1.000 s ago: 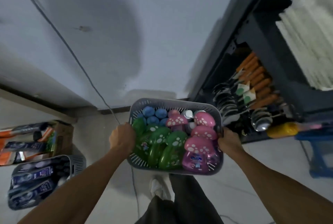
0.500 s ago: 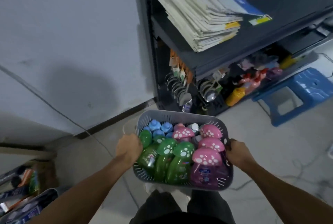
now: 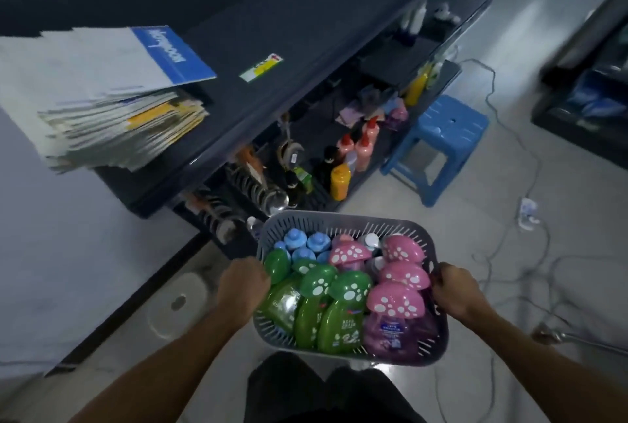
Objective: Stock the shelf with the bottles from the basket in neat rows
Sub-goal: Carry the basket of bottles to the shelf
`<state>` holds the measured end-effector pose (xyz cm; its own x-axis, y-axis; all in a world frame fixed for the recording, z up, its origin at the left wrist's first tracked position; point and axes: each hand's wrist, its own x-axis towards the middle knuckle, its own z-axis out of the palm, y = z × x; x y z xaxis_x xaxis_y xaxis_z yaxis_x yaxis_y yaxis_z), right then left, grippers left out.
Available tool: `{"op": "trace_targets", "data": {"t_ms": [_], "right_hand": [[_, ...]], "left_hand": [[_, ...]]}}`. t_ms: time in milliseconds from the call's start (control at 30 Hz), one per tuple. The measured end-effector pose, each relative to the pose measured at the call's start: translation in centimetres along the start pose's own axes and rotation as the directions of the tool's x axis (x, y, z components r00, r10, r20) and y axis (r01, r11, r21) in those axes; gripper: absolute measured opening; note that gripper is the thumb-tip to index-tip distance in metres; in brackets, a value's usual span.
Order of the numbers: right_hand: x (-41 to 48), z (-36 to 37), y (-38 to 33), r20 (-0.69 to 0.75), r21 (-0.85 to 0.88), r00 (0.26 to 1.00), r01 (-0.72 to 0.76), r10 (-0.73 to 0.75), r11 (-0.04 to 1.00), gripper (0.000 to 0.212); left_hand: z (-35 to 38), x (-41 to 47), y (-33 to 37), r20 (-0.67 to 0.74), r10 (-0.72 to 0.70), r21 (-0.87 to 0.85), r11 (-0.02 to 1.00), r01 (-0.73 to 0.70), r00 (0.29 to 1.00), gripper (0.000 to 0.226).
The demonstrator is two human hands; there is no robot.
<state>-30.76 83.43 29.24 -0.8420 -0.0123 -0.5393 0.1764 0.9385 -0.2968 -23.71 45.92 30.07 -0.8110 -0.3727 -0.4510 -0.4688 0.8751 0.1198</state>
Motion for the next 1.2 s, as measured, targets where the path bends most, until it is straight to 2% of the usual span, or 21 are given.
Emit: {"op": "trace_targets", "data": {"t_ms": [100, 333, 500, 600, 867, 1033, 1133, 1200], "right_hand": [[1.6, -3.5, 3.3, -0.046, 0.039, 0.998, -0.044, 0.046, 0.998, 0.014], [5.6, -10.6, 8.3, -0.132, 0.125, 0.972, -0.180, 0.196, 0.976, 0.019], [9.3, -14.4, 10.7, -0.156, 0.195, 0.942, -0.266, 0.297, 0.944, 0.022], [12.1, -16.9, 11.9, -0.172, 0.217, 0.927, -0.295, 0.334, 0.930, 0.023], [20.0, -24.3, 15.9, -0.147, 0.288, 0.907, -0.343, 0.395, 0.894, 0.022], [26.9, -29.1, 19.3, -0.138, 0.253, 0.931, -0.297, 0.338, 0.921, 0.026], [32.1, -32.6, 21.7, -0.115, 0.211, 0.951, -0.261, 0.289, 0.942, 0.027], [35.8, -35.1, 22.7, -0.104, 0.150, 0.962, -0.234, 0.251, 0.960, 0.024]], "left_hand": [[-1.1, 2.5, 5.4, -0.019, 0.065, -0.038, 0.997, -0.066, 0.998, 0.024], [-4.9, 10.4, 18.2, -0.033, 0.313, 0.242, 0.924, -0.296, 0.949, 0.034], [-6.7, 16.9, 26.0, 0.051, 0.419, 0.275, 0.867, -0.416, 0.907, 0.035], [-8.0, 20.4, 30.8, 0.048, 0.464, 0.266, 0.848, -0.460, 0.884, 0.034], [-11.0, 26.3, 42.6, 0.013, 0.419, 0.084, 0.905, -0.418, 0.908, 0.029], [-10.8, 29.6, 49.1, -0.041, 0.334, -0.010, 0.942, -0.335, 0.942, 0.027], [-10.2, 31.3, 53.1, -0.047, 0.298, -0.001, 0.954, -0.299, 0.953, 0.029], [-9.5, 32.8, 55.1, -0.072, 0.219, -0.029, 0.975, -0.222, 0.973, 0.032]]}}
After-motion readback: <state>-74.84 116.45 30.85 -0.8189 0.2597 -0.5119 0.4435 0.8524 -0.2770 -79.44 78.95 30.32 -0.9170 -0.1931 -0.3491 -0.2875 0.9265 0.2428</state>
